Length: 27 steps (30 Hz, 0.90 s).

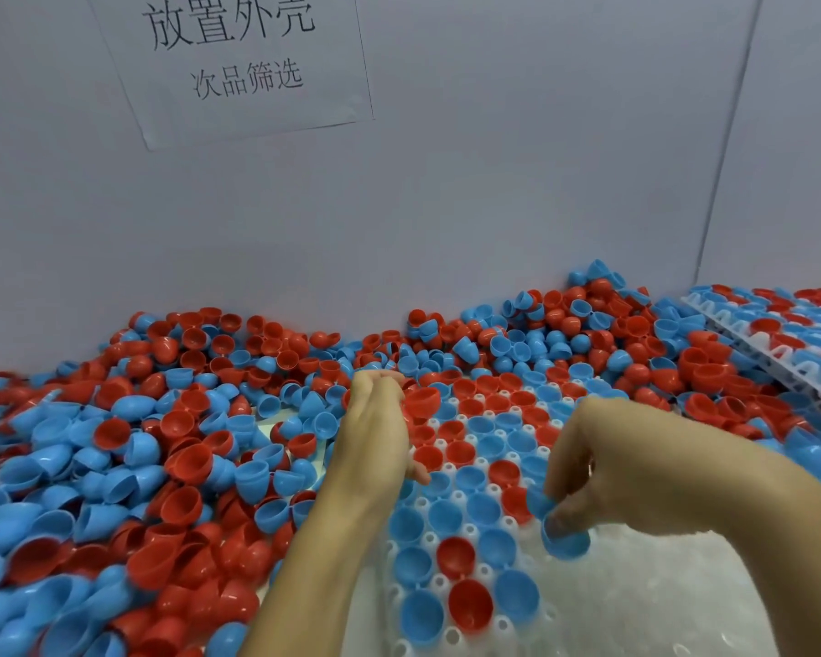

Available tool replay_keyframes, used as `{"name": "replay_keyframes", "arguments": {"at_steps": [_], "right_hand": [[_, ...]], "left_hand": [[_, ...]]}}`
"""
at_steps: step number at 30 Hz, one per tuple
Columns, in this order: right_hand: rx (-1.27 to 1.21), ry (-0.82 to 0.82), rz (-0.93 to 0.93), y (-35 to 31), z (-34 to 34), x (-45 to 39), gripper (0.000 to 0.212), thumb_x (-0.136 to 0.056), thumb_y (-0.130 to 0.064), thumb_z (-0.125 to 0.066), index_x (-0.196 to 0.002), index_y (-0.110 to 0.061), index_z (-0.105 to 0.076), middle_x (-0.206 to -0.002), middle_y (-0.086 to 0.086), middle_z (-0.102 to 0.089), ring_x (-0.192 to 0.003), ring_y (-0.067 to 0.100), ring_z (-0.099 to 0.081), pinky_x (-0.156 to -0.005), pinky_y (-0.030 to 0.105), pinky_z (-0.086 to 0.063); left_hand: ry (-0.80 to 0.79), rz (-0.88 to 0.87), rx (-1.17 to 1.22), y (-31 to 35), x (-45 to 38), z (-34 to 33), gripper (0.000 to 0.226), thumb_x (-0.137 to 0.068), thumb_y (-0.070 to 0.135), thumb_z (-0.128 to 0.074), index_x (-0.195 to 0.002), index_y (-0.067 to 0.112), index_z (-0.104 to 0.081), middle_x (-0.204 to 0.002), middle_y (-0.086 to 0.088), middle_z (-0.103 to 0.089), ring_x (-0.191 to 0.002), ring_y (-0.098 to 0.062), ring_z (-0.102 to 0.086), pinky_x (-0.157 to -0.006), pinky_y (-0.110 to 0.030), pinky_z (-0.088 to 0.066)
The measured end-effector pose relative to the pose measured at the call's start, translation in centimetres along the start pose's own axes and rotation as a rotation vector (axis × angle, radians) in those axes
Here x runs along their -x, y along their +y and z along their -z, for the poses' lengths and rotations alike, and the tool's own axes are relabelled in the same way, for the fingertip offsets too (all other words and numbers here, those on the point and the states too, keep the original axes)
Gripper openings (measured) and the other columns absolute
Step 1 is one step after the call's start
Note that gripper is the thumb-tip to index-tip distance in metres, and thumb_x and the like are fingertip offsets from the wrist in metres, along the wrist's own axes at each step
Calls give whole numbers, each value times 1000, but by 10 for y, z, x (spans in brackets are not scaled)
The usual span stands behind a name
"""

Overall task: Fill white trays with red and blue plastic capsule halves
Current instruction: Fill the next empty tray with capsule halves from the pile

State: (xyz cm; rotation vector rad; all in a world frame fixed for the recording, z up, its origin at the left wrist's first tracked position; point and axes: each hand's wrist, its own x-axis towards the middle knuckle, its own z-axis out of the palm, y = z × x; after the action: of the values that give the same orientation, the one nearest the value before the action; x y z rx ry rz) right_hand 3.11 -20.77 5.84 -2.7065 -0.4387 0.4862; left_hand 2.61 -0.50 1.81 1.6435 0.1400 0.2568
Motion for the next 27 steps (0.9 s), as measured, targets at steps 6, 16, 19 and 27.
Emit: {"name": "replay_keyframes", "arguments": {"at_steps": [6, 16, 19, 27], "right_hand": [[155, -123, -140, -14, -19, -12, 27, -71, -37, -87, -95, -26, -80, -96, -14, -73, -84, 8, -66, -74, 22, -57], [-23, 25, 46, -4, 0, -1, 13, -92, -31, -68, -94, -43, -70, -83, -17, -69, -67, -7, -67, -59, 14, -52], [-355, 454, 263, -10, -1, -10, 10, -90, -39, -65, -99, -45, -65, -80, -14, -71, -68, -3, -69, -60, 14, -55], [-333, 517, 231, -11, -19, -30, 14, -85, -20, -73, -71, -20, -75, -64, -5, -71, -62, 8, -67, -62, 22, -54]], "left_hand": [[0, -9, 48, -3, -4, -1, 17, -102, 17, -47, -112, 28, -57, -76, 7, -63, -54, -1, -61, -79, -47, -59], [32, -272, -110, -1, 5, -1, 43, -80, 19, -84, -107, 35, -56, -101, 14, -64, -91, 11, -60, -64, -4, -48], [5, -359, -181, 0, 7, -6, 48, -77, 15, -86, -104, 38, -54, -98, 14, -63, -92, 8, -60, -68, -8, -51], [-157, -634, -521, -3, 16, -28, 50, -78, 14, -85, -107, 39, -53, -92, 21, -53, -87, -1, -57, -79, -15, -52]]}}
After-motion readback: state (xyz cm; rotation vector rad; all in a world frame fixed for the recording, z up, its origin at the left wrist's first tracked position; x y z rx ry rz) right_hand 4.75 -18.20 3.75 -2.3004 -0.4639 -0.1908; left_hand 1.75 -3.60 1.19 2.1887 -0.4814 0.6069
